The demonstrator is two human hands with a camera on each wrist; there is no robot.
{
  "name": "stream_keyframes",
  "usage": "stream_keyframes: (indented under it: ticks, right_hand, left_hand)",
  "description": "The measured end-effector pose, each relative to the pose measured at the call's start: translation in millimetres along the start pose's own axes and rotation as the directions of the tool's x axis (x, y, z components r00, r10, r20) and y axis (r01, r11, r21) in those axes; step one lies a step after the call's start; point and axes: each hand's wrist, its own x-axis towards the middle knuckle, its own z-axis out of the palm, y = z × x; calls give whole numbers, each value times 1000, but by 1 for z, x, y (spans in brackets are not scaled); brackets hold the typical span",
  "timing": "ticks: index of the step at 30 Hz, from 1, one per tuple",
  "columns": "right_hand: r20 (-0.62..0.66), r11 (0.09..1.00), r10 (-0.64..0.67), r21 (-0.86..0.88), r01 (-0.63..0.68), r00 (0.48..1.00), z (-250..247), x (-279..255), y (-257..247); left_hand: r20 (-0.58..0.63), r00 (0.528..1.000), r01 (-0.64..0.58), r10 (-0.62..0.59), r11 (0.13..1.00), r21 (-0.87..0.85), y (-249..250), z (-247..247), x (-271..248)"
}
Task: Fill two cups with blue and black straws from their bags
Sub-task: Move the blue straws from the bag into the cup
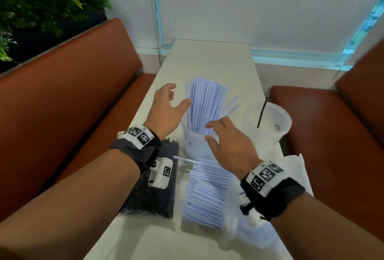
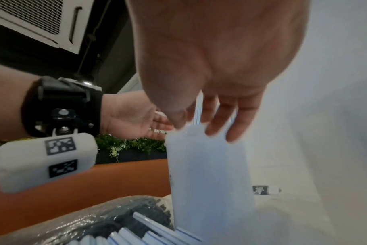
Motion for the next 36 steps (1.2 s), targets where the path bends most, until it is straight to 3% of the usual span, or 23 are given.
stream_keyframes:
  ticks: [2,4,5,7,9,11,15,19,28,32,36]
  right_hand:
    - [-133,996,91,-3,-92,987,-11,-13,6]
    - [11,946,297,-138,-293,955,-17,-24,18]
    - [130,896,397,-266,-354,908,-18,-29,24]
    - [272,820,516,-431,-377,812,-16,-36,31]
    - [335,821,533,-425,-380,777,-11,-39,31]
    - [374,841,517,-387,-377,770,-8,-40,31]
    - [345,863,487,-330,-382,802,-9,-41,34]
    - [355,868,484,-313,-386,800,-7,-41,36]
    - [349,859,504,-297,-417,790,-7,-39,38]
    - [324,845,529,-286,-452,784,-6,-39,38]
    - [317,838,542,-275,-472,778,-7,-38,39]
  left_hand:
    - [-42,980,-193,195,980,55,11,-10,-23]
    - [186,941,-304,281,947,107,22,-11,-48]
    - [363,890,-352,276,922,163,26,-6,-61]
    - [681,709,-492,183,821,292,25,11,-81]
    - [824,563,-594,68,726,346,19,30,-95]
    - [856,516,-627,0,681,378,13,46,-102]
    - [863,496,-639,-97,632,438,6,65,-102]
    - [864,487,-652,-128,605,457,3,76,-101]
    - [842,533,-673,-85,560,483,6,85,-103]
    - [829,559,-740,15,459,491,9,81,-104]
    - [820,571,-768,30,372,521,11,72,-100]
